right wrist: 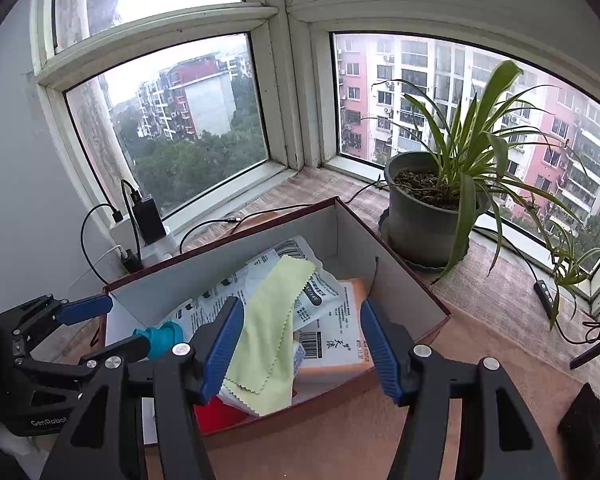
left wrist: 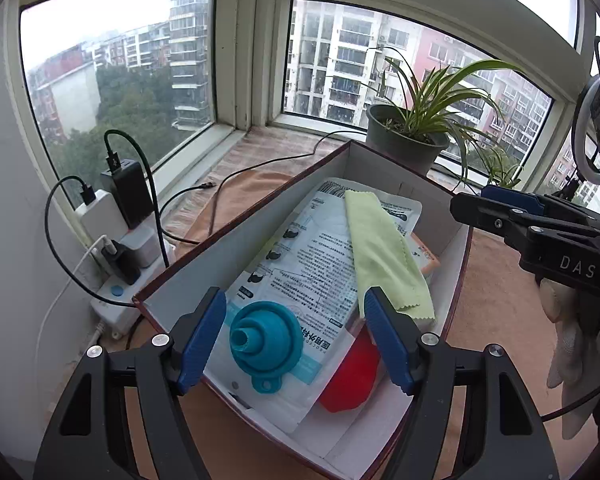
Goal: Organize soft objects
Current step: 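Open the left tool over the box while the right tool releases the cloth into it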
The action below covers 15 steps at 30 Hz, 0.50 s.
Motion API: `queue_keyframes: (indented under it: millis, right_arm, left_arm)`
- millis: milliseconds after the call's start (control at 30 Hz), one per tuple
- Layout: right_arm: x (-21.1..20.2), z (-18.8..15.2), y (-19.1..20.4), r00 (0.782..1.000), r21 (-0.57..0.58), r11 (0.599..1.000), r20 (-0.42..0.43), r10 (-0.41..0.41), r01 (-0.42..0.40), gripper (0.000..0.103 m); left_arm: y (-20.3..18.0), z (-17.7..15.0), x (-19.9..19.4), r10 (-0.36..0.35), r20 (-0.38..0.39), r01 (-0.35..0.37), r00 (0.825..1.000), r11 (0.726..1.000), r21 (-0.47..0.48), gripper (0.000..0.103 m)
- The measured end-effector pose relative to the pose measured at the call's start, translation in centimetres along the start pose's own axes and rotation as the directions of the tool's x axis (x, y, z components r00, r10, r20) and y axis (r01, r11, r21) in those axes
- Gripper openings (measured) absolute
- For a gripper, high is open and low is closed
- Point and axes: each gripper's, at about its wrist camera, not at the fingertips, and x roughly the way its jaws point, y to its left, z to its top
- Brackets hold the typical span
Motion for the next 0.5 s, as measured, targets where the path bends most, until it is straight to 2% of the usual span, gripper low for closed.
queue_keyframes:
  millis: [500]
  right_arm:
    - [-5.4,-2.6,-3.5,0.999,0.031,0.999,0.034,-0.013,0.012,0.064]
  left_arm:
    - [-3.6,-0.4,-3.0,-0.013,0.043,0.013,0.999,1.0,-0.01,0.071]
